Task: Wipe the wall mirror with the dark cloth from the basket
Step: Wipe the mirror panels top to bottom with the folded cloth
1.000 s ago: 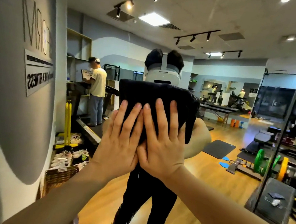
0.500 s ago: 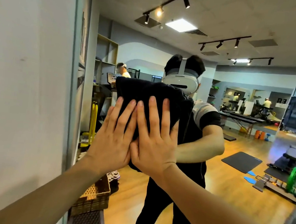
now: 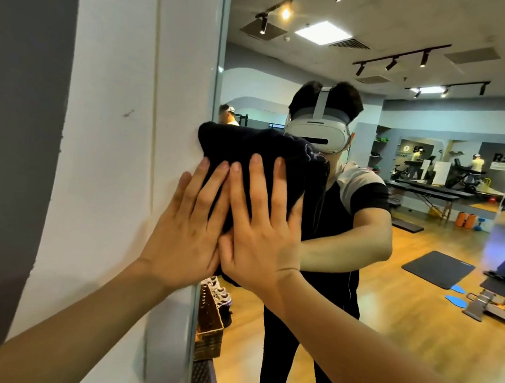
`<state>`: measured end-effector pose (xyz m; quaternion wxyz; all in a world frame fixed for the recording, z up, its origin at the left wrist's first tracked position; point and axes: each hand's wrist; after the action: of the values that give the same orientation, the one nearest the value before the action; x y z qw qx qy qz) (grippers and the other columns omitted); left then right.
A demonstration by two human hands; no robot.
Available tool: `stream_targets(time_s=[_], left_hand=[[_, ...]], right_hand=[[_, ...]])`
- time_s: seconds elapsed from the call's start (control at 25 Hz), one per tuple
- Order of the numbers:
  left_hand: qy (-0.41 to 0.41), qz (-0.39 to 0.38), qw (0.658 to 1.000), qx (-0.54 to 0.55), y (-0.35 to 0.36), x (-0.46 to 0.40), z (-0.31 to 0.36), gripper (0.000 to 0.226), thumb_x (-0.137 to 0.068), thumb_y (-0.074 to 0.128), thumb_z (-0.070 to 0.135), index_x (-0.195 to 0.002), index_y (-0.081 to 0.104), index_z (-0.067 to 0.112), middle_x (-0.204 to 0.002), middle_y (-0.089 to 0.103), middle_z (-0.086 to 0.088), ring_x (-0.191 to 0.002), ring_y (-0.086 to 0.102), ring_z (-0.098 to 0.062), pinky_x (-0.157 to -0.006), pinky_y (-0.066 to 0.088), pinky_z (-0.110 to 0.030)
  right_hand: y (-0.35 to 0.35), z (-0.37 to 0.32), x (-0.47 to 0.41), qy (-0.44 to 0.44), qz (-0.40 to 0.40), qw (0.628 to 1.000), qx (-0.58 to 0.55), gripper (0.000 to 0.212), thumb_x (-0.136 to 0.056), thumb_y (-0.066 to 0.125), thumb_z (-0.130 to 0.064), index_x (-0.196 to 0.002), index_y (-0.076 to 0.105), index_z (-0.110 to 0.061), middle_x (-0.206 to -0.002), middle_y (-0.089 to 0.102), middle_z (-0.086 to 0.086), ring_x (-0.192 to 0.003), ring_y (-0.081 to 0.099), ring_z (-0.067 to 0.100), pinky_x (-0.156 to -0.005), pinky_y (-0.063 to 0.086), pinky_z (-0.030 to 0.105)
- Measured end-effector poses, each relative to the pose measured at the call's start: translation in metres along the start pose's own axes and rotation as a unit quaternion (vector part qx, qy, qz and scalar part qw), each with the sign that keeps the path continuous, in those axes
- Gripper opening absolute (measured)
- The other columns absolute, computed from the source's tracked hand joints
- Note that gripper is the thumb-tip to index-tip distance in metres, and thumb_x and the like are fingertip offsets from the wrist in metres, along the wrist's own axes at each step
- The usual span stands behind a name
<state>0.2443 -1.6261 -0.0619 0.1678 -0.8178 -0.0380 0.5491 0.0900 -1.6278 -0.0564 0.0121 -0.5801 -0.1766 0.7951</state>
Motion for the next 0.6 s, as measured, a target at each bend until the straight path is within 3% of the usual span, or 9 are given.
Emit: stream_targets(time_s=[0.24,0.6], left_hand=[[0.004,0.010,0.998,0.054,0.005,0.004,0.000,0.072,-0.097,0.045,0.032,-0.155,0.026,-0.006,-0.162,0.013,-0.020,-0.154,0.010,-0.044,-0.125,0.015,-0.056],[0.007,-0.005,0.998,0.055,0.024,0.061,0.027,0.078,-0.094,0.049,0.035,-0.156,0.023,-0.005,-0.163,0.012,-0.022,-0.153,0.008,-0.046,-0.125,0.017,-0.057]], right_hand=[[0.005,-0.002,0.004,0.008,0.039,0.999,-0.001,0.072,-0.095,0.034,-0.043,-0.161,0.031,-0.013,-0.167,0.026,0.017,-0.154,0.015,0.043,-0.117,0.026,0.065],[0.018,-0.005,0.067,-0.038,0.017,0.999,0.017,0.081,-0.089,0.050,-0.045,-0.162,0.029,-0.015,-0.168,0.025,0.016,-0.154,0.015,0.043,-0.119,0.022,0.063]])
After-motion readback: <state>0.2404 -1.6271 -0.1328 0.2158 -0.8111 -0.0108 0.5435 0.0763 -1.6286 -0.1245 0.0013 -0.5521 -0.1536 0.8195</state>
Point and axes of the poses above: each hand's wrist, its own x-axis away from the middle knuckle, its own y-axis out of the palm, z = x × y
